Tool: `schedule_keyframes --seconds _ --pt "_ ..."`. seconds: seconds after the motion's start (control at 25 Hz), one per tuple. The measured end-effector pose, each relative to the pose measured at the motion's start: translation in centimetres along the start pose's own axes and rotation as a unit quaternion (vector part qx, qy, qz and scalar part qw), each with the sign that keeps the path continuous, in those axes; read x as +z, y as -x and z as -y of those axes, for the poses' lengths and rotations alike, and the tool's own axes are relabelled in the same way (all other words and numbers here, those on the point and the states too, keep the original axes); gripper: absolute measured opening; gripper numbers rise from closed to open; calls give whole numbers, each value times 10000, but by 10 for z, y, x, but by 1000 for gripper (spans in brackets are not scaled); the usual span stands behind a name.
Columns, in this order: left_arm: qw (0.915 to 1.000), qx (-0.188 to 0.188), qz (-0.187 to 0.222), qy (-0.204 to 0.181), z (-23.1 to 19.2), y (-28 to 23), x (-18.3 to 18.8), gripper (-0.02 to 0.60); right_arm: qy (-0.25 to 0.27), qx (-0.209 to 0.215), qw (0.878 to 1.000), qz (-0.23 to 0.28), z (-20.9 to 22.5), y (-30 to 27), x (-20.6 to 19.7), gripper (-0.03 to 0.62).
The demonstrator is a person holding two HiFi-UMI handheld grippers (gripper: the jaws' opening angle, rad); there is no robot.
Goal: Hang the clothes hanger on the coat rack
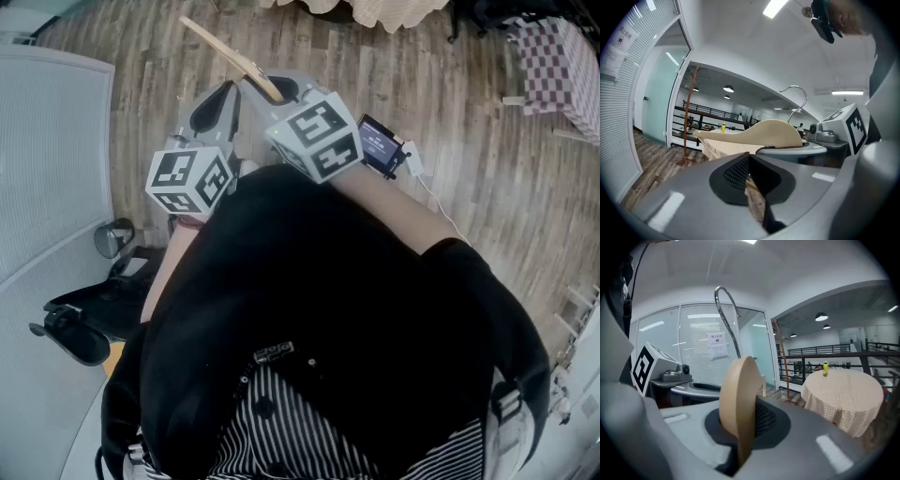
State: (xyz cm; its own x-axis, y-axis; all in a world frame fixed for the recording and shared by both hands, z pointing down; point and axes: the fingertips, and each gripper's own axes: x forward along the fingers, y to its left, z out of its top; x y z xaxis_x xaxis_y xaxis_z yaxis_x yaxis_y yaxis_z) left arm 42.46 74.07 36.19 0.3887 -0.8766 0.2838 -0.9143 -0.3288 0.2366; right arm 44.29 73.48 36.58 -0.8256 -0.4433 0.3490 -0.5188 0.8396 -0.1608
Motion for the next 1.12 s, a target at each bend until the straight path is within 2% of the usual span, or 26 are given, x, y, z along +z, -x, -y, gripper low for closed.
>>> schedule_keyframes --seconds 0.16,0.32,0.48,0.68,0.84,1.12 --pt "9999 -67 34 112 2 2 1 -9 22 90 10000 2 -4 -4 1 2" --pt "9998 -36 50 194 -1 4 1 -8 -187 175 9997 58 -3 -6 3 2" --pt "9997 78 41 212 -4 3 1 -8 -202 362 9991 94 -3 -12 6 2" --pt "9985 242 29 499 -11 8 -6 -8 -287 461 9985 4 -6 -15 -6 2" --pt "9982 423 -7 427 -24 6 -7 -8 -411 493 9979 -101 -5 -22 -11 2" --pt "9985 49 75 540 -52 -22 0 -6 -325 345 9988 -89 13 -58 1 2"
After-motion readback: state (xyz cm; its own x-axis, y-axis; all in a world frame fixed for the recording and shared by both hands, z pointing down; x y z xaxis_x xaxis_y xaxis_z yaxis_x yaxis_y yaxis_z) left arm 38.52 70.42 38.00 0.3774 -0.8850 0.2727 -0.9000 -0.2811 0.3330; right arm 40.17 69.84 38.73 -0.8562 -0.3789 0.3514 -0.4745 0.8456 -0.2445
